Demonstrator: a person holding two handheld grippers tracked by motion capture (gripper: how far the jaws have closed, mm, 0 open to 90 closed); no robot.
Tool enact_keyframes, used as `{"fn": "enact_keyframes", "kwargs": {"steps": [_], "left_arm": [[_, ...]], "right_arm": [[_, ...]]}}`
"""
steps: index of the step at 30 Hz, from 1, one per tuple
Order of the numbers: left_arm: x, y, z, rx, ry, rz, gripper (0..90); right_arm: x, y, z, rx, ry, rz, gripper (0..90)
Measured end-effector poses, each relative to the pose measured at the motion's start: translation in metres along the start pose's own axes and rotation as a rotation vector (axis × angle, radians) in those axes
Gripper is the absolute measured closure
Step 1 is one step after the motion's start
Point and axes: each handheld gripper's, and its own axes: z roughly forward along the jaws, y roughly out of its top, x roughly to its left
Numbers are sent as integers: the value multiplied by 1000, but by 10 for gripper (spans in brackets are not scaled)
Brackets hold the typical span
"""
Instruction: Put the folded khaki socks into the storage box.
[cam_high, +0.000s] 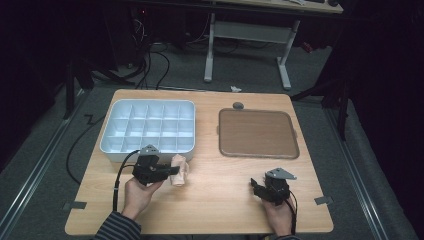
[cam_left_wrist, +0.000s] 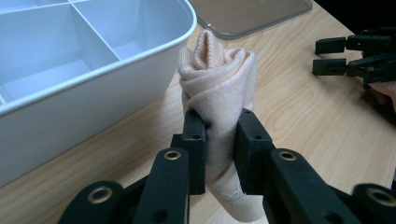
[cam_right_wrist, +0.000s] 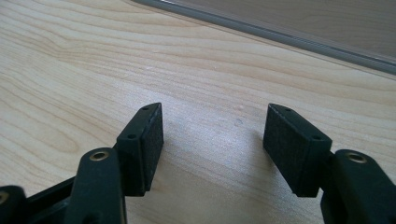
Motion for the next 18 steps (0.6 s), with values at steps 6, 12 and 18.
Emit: {"fn": "enact_keyframes", "kwargs": {"steps": [6,12,18], "left_arm": [[3,0,-8,-13,7,-15,764],[3,6,-17,-37,69,8,762],[8,10,-21,-33,78,10,762]], "right_arm": [[0,0,0,0,1,-1,383],[0,0,0,0,1,-1,382],[0,0,0,-1,3,-1,382]]}}
